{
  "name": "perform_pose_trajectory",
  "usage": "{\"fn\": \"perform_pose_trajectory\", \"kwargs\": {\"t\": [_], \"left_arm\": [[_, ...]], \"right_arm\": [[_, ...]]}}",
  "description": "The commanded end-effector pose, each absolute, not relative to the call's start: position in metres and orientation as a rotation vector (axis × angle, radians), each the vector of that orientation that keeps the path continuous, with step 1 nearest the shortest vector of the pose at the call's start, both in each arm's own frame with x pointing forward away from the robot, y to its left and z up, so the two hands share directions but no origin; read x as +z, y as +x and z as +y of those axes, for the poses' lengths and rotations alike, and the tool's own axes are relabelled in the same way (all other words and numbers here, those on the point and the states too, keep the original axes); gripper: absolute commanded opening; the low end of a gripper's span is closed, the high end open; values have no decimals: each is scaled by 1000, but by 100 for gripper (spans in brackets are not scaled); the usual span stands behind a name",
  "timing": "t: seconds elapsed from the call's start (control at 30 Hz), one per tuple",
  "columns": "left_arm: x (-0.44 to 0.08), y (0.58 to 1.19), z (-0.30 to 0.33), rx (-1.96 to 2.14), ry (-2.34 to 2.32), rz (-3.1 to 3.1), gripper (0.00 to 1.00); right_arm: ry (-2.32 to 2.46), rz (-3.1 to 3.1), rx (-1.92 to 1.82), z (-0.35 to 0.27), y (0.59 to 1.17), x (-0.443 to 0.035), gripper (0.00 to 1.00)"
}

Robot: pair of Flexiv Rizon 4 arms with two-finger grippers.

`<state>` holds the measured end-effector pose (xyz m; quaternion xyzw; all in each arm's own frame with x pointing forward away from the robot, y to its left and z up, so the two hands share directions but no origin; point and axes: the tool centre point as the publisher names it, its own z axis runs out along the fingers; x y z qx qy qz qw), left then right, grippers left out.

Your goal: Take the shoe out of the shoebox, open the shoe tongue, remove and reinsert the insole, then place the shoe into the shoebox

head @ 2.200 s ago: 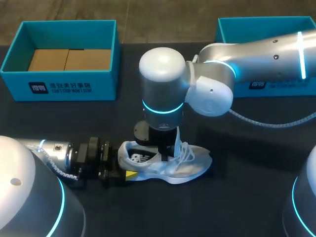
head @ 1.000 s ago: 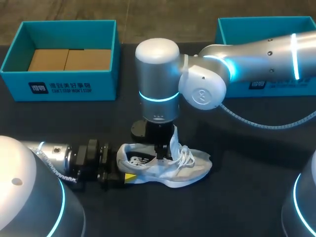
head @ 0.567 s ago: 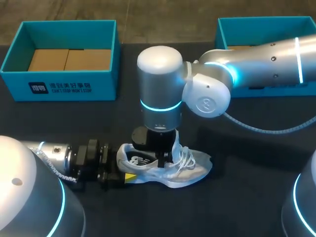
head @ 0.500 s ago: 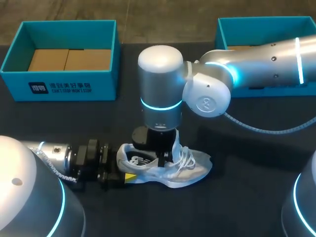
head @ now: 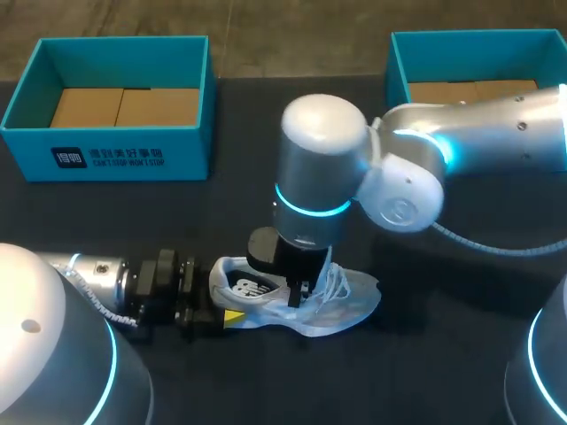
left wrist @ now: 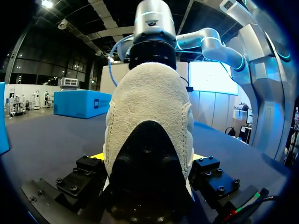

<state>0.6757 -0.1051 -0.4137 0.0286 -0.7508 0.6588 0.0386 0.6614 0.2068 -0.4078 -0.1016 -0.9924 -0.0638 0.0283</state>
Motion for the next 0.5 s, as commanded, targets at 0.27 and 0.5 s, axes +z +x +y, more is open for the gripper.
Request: {"fn": "perform_pose_trajectory", "kwargs": {"t": [0.27,0.5], "left_arm": [[-412,680,-107,2019,95,-2306,0],[-412,680,-107,2019,95,-2306,0]], "right_arm": [[-465,-3098,-490,185,656,-377,0],[-449,-3100,-621,185,665,-371,0]]}}
